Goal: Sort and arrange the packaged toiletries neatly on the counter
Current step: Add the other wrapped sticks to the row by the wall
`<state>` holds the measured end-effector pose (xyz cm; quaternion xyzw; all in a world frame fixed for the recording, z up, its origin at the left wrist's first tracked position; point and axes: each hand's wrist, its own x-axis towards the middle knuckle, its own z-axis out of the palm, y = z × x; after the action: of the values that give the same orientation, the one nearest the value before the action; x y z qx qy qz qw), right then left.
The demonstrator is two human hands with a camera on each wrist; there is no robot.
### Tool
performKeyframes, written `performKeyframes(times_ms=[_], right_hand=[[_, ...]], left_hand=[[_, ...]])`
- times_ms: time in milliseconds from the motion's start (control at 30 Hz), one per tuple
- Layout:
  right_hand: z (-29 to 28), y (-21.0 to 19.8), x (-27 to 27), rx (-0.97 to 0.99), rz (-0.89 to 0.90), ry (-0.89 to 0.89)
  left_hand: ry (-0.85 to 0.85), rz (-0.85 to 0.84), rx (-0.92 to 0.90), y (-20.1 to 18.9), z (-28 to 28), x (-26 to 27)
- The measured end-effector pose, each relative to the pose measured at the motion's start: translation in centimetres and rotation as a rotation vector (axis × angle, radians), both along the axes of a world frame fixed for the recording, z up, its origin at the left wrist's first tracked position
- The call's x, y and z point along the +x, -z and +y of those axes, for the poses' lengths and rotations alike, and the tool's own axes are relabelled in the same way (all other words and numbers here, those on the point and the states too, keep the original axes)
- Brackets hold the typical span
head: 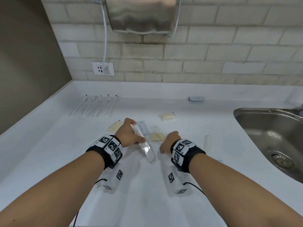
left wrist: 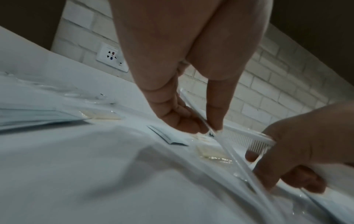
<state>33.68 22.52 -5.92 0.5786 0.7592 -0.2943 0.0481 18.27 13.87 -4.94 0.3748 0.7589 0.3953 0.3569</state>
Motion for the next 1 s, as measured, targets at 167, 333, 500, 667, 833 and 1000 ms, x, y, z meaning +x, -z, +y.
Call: performKeyframes(times_ms=[167, 333, 500, 667, 833, 1000], right_hand=[[1.2, 0.0, 1.5, -0.047, 0.011, -0.016], [2.0, 0.2, 4.2, -0.008, 0.206, -0.015], [1.8, -1.3, 7.3, -0.095, 0.622, -0.038], [1.9, -2.8, 10.2, -0.090, 0.652, -0.072], [4.0, -3.2, 13.0, -0.095, 0.551, 0.022], [6.5, -1.9, 15.5, 0.049, 0.047, 0.150]], left_hand=[[-0.080, -0.086, 0.136, -0.2, 1.1, 1.5], [-0.081, -0.124, 0.137, 0.1, 2.5, 3.5], [-0.108, -0.359, 0.122, -0.3, 4.7, 7.1], [0.008, -0.493, 0.187, -1.0, 6.1, 10.1], [0.001, -0.271, 0.250, -0.7, 7.0, 11.2], [0.067, -0.195, 0.223, -0.5, 7.2, 11.1]])
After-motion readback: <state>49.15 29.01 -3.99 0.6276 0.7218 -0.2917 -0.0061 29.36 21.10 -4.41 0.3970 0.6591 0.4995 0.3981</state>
